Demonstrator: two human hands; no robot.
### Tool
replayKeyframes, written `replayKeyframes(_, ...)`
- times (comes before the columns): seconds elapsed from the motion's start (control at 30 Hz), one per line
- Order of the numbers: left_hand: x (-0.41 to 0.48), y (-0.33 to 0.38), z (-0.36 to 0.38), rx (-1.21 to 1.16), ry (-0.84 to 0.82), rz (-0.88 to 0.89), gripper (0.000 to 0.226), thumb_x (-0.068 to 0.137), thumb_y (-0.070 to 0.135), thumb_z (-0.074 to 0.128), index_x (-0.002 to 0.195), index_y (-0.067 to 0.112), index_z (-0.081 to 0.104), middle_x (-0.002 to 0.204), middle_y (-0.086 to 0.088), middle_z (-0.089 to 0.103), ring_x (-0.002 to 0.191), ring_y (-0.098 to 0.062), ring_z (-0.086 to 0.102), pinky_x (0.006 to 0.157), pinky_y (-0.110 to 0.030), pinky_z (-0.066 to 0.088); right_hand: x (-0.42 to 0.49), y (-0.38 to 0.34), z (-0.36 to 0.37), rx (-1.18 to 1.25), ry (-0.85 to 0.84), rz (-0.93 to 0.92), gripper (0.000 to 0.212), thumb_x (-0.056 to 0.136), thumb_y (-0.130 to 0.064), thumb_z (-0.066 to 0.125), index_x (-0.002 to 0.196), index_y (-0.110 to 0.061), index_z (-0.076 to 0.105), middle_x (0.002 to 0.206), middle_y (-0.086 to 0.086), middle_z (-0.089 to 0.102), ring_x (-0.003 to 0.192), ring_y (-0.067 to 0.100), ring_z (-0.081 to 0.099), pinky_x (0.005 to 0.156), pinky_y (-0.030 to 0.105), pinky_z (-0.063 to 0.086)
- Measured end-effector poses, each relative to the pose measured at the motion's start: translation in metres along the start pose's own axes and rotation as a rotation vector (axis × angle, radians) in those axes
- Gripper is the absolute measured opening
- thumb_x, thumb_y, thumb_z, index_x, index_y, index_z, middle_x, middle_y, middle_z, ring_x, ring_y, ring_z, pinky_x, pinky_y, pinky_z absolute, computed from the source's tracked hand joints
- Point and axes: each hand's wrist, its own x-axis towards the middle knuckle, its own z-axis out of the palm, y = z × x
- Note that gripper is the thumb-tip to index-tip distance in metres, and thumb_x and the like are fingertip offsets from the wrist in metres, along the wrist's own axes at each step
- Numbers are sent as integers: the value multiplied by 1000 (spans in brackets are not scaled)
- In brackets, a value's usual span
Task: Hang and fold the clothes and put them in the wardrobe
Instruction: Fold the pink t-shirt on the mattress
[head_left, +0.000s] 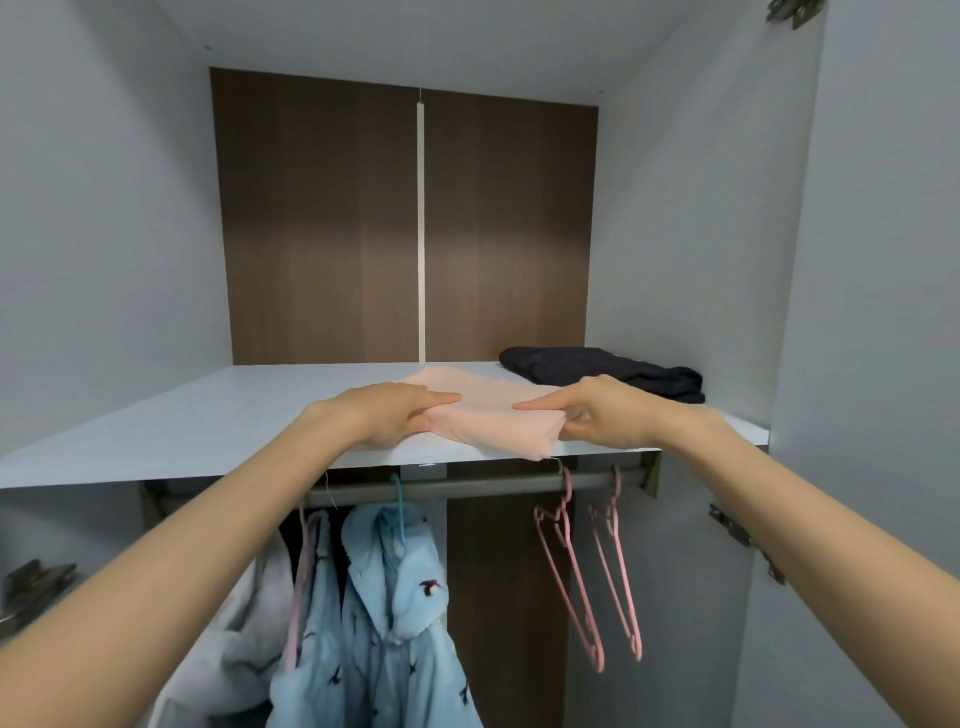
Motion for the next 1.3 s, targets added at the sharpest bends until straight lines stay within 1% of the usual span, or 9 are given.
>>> replayKeyframes(0.07,8,-8,0,66,-31,-76,47,102,32,32,145,45,18,151,6,32,133,-23,37,106,-42,35,5,-6,4,-40,24,-31,39,95,-32,56,132,-43,51,113,-15,68,105,17,59,94,33,47)
replayKeyframes(0.13,19,-15,0,97,-76,-135,49,102,34,31,146,45,14,151,1,33,131,-25,38,107,-41,33,10,-15,4,-128,41,-20,40,96,-37,51,134,-48,45,94,-15,61,97,21,48,84,30,43)
replayKeyframes(0.27,46,-25,1,88,-177,-243,52,103,35,28,149,39,3,155,-5,23,138,-29,30,114,-36,22,24,-29,7,-251,32,2,42,100,-38,41,141,-46,37,122,9,53,115,28,44,88,32,40)
replayKeyframes(0.57,109,-50,10,124,-217,-416,64,100,44,28,150,28,-9,157,-3,20,139,-27,29,112,-37,26,74,-16,19,-332,-3,63,44,103,-35,34,146,-39,31,138,7,48,121,30,47,94,35,39)
replayKeyframes(0.87,161,-71,19,64,-217,-390,61,102,35,24,149,26,-14,158,-4,15,140,-28,27,114,-40,24,134,12,38,-383,25,197,41,102,-36,36,140,-50,33,132,6,51,115,33,50,93,42,46)
replayKeyframes(1.0,172,-76,20,0,-213,-389,62,102,36,24,148,26,-15,158,-5,15,140,-29,28,114,-40,23,139,18,40,-463,56,184,43,103,-35,32,144,-46,29,123,8,57,107,32,55,78,36,44)
replayKeyframes(1.07,173,-76,19,-6,-217,-388,61,102,34,24,149,24,-13,158,-5,15,140,-29,27,114,-39,23,138,18,42,-515,65,169,43,103,-36,29,145,-42,28,119,8,60,103,31,57,75,36,44)
replayKeyframes(1.17,170,-73,15,0,-228,-361,60,101,32,28,151,22,-4,157,-3,18,139,-28,28,113,-38,24,134,14,44,-431,19,191,45,103,-29,27,148,-34,24,128,7,56,112,30,54,88,40,46)
replayKeyframes(1.3,155,-61,6,17,-170,-303,42,100,25,34,141,16,34,148,-2,36,132,-26,38,107,-35,33,116,4,34,-278,-15,188,52,99,-17,33,148,-29,25,140,8,45,125,30,44,101,45,40)
